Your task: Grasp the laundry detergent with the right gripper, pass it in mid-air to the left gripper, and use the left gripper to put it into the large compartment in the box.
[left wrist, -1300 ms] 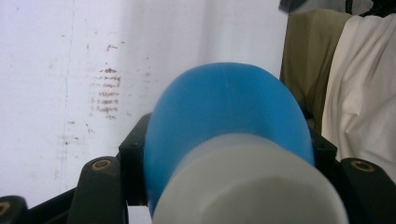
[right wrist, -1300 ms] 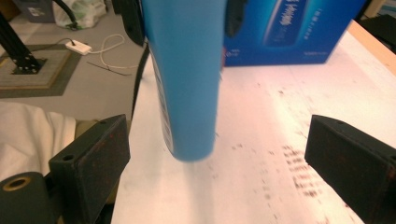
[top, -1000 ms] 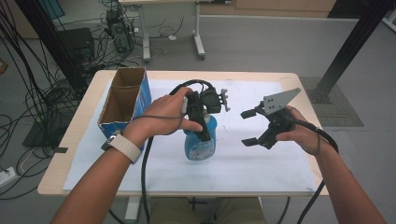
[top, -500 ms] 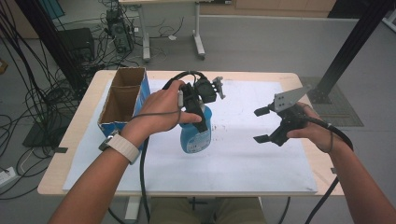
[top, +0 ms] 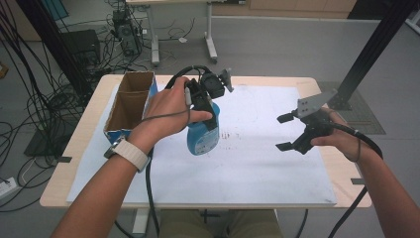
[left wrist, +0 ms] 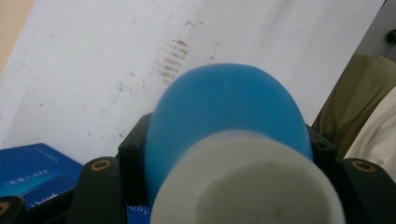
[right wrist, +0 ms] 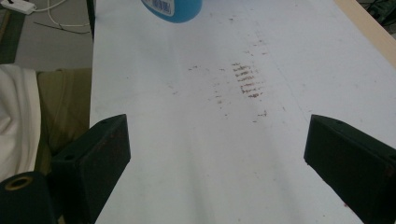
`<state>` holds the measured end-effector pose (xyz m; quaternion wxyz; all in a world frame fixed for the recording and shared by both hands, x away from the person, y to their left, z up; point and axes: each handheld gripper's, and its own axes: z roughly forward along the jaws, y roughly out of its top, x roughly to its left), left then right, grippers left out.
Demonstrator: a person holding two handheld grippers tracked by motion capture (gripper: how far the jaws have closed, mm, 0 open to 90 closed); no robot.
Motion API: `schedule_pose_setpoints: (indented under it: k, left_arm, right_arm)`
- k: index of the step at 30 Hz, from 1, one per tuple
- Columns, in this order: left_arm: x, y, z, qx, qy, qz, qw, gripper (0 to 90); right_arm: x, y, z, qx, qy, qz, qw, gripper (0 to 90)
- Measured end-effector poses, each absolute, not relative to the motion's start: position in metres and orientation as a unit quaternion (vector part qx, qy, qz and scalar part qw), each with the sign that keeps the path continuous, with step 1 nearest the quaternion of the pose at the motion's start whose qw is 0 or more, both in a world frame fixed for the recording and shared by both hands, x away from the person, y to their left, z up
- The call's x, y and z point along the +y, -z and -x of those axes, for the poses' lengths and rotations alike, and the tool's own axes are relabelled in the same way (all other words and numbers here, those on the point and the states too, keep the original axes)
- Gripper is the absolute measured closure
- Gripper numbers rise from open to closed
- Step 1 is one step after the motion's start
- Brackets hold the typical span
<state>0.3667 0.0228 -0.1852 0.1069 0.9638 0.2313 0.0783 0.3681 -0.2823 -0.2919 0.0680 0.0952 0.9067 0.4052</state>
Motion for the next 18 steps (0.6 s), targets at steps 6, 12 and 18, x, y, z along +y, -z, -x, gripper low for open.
schedule_pose_setpoints:
  k: [6,12,18]
  left_arm:
    - [0.028,0.178,-0.37,0.263,-0.091,-0.954,0.112,37.5]
    - [0.033,0.171,-0.374,0.291,-0.098,-0.945,0.108,37.4]
    - [0.04,0.165,-0.377,0.318,-0.111,-0.936,0.103,37.4]
  right_arm:
    - [-0.284,0.294,-0.369,0.911,-0.395,-0.1,0.07,7.0]
    - [-0.287,0.298,-0.371,0.911,-0.392,-0.107,0.068,7.0]
    - [-0.285,0.3,-0.371,0.914,-0.387,-0.107,0.065,7.0]
